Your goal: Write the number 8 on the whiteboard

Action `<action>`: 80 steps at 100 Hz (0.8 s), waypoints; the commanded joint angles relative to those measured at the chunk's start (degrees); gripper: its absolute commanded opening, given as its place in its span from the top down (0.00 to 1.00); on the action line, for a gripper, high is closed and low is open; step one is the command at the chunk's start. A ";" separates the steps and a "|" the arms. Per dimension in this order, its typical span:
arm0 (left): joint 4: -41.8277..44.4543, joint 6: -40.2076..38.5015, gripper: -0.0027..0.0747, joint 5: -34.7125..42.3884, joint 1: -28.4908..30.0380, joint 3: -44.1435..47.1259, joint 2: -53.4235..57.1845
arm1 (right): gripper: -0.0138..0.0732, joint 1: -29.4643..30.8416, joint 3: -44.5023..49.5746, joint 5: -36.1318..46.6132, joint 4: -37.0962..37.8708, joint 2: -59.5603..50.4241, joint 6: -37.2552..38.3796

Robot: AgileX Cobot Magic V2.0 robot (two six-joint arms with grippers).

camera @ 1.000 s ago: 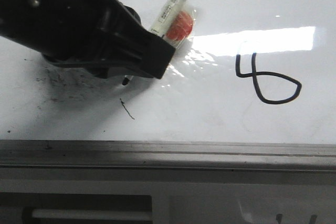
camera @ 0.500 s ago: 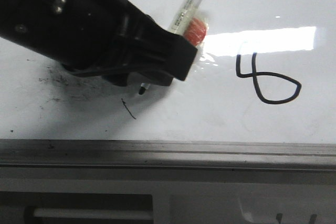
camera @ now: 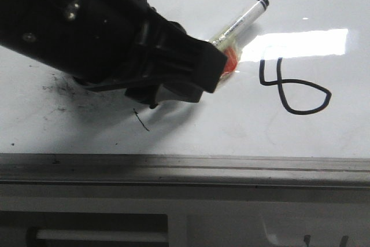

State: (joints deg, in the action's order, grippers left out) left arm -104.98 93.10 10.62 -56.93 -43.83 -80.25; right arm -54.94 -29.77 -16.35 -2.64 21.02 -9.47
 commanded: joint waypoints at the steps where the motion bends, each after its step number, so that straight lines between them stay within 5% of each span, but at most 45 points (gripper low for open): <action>1: -1.66 -1.54 0.51 12.13 1.42 -0.33 -1.33 | 0.92 0.44 -1.70 4.40 0.20 0.32 -0.04; 21: -1.66 -1.54 0.45 13.89 1.42 -0.33 -1.33 | 0.92 0.44 -1.70 4.40 0.20 0.32 -0.04; 45: -1.66 -1.54 0.20 10.84 -1.03 -0.55 3.32 | 0.92 0.44 -1.70 4.40 0.20 0.32 -0.04; 70: -1.66 -0.57 0.21 12.26 -9.95 0.11 16.20 | 0.91 0.44 -1.70 3.45 0.36 0.32 -0.04; 80: -1.66 0.25 0.30 16.72 -13.52 2.84 23.32 | 0.91 0.44 -1.70 -0.19 2.24 -0.93 -0.04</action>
State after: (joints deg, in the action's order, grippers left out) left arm -105.79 92.86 23.86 -67.78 -41.45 -62.97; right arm -54.94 -29.77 -17.82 -2.20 20.76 -9.47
